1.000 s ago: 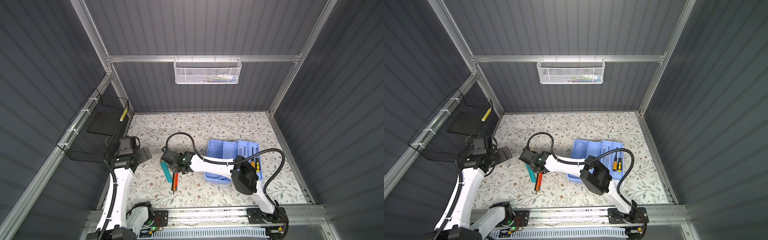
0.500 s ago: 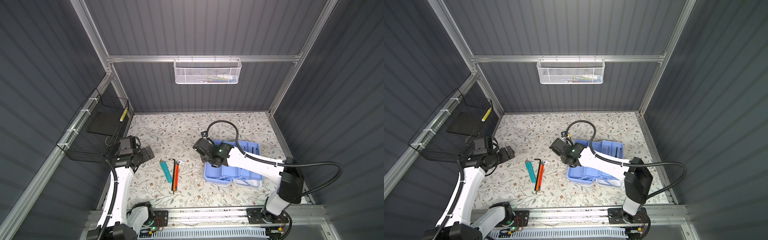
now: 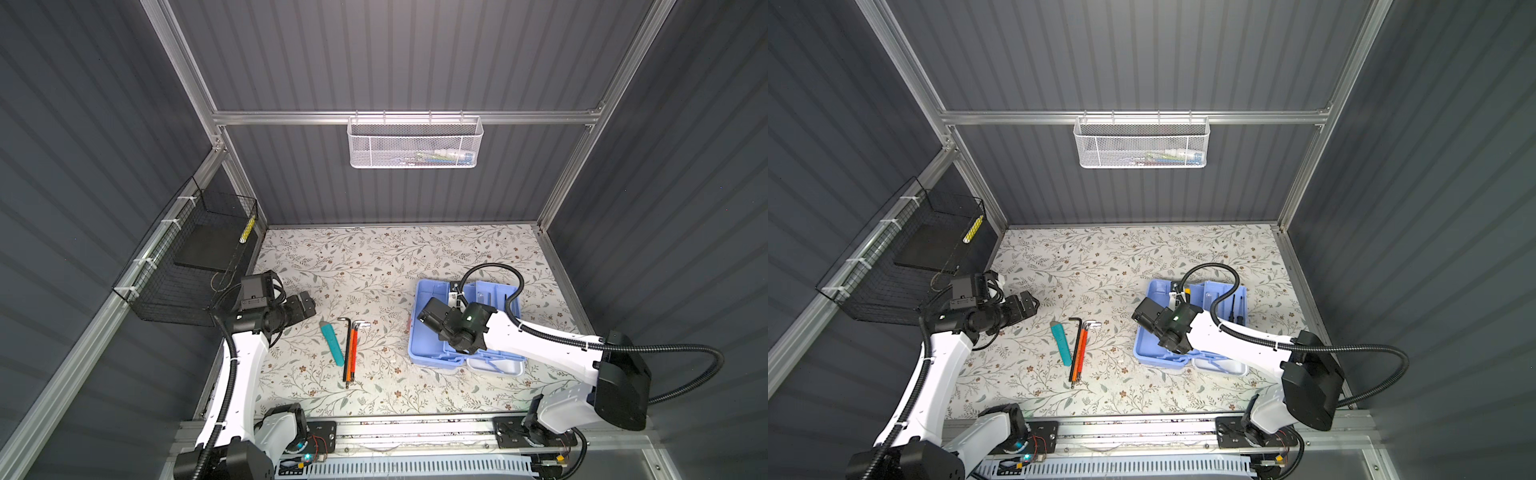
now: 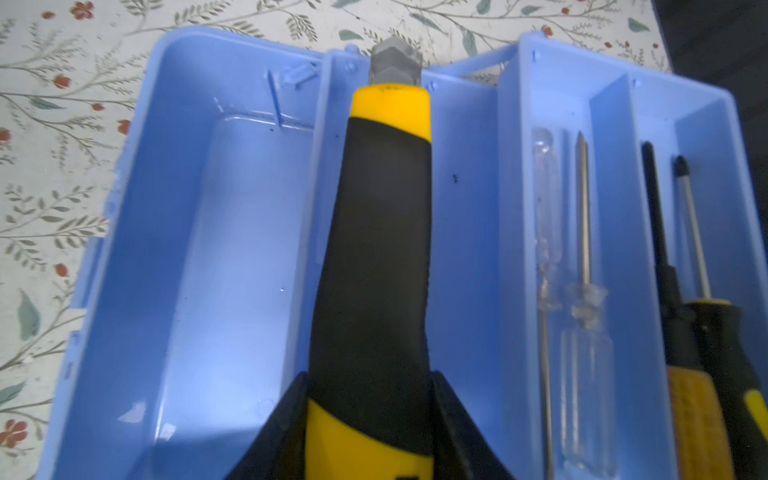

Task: Pack the tool kit
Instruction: 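Carry the black-and-yellow utility knife with the right gripper over the box compartment, then release the knife into the compartment and move the right gripper back to the teal knife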

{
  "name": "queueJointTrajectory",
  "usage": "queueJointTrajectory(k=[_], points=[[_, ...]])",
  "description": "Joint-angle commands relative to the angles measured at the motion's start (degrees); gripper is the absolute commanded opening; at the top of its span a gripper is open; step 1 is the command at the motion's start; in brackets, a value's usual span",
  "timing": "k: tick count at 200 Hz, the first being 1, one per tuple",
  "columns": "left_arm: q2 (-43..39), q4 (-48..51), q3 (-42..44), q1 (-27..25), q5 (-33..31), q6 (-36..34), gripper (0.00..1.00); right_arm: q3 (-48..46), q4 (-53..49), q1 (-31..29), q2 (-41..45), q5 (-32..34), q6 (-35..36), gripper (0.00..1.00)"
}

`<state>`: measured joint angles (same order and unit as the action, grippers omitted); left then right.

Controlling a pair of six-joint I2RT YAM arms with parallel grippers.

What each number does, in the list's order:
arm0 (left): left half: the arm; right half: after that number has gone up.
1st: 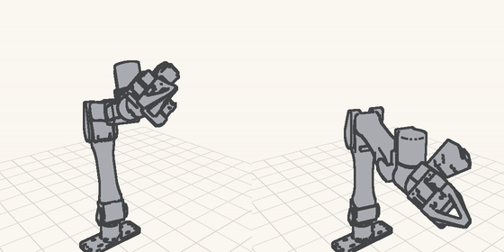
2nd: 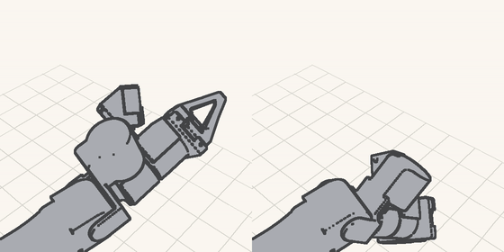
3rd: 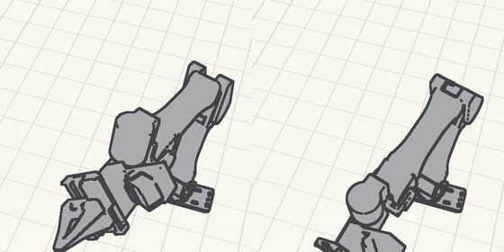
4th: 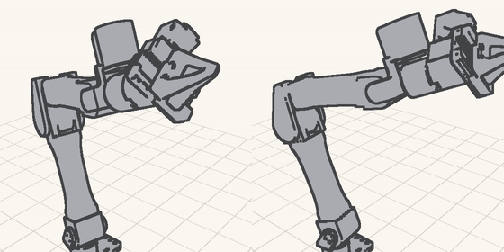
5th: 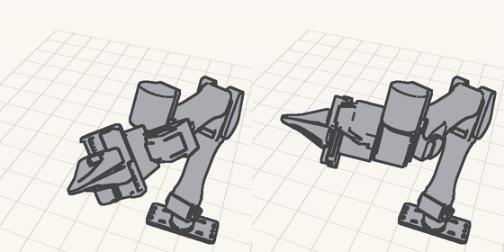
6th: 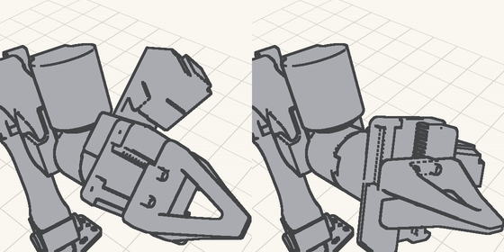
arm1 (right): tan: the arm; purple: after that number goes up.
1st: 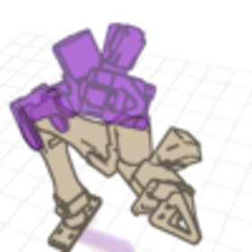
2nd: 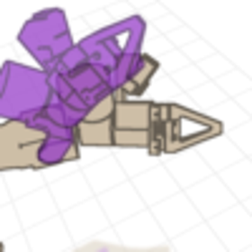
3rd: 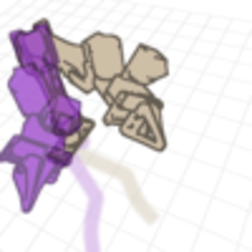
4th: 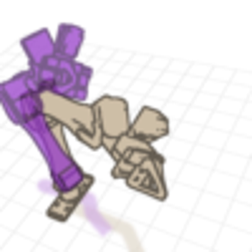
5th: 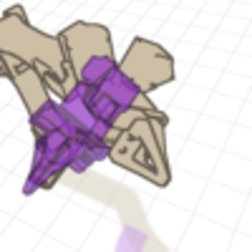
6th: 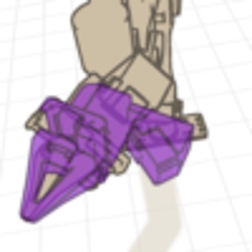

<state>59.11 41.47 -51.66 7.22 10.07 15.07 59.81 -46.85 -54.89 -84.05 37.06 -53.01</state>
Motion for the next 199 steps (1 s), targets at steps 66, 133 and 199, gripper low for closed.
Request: queueJointTrajectory(k=[66,133,199], points=[[0.1,0.1,0.3,-0.2,0.8,-1.4,1.0,-2.1,3.8,1.2,-2.3,-0.4,-3.0,0.37],[-0.9,0.4,0.1,-0.2,-0.2,-1.3,0.99,2.9,-0.5,0.4,-3.3,-1.0,-0.4,0.54],[-1.0,2.2,-1.0,-0.2,-9.2,0.7,1.0,10.8,12.2,-5.9,-4.7,-11.1,21.8,0.63]])
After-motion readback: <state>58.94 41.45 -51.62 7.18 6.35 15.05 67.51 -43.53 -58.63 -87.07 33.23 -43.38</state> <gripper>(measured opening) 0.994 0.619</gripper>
